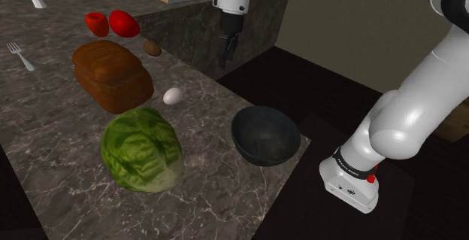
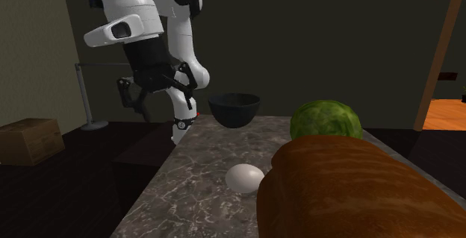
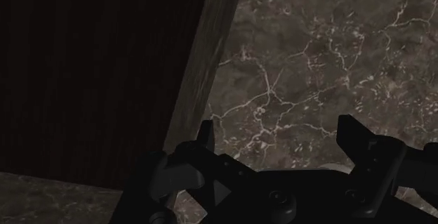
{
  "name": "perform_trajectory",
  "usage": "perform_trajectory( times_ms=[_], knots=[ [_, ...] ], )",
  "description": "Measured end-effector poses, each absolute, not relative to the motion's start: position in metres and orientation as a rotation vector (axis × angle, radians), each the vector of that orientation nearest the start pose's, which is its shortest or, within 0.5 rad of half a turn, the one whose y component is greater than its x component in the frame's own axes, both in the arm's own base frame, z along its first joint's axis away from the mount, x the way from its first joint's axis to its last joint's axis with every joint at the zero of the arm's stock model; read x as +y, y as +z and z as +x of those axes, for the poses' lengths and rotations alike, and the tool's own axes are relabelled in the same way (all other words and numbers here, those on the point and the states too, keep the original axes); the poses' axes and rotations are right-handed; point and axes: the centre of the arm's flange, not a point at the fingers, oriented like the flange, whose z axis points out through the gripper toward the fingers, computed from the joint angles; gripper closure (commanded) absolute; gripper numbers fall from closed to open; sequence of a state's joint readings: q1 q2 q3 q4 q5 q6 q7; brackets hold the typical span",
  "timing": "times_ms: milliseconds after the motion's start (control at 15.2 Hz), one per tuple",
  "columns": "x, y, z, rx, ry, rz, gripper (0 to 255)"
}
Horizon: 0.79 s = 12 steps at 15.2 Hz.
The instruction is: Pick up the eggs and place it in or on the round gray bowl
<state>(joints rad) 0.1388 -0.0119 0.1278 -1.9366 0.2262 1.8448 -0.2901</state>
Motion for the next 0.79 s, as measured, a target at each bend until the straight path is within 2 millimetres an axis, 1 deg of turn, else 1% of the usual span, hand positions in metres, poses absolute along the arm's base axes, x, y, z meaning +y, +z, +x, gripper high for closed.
perform_trajectory(
  times_ms=[396, 660, 792],
  knots=[
    [0.22, 0.451, 0.57, -0.854, 0.168, -2.737, 0],
    [0.267, 0.434, 0.599, -0.949, 0.202, -2.666, 0],
    [0.285, 0.423, 0.607, -0.996, 0.22, -2.628, 0]
  ],
)
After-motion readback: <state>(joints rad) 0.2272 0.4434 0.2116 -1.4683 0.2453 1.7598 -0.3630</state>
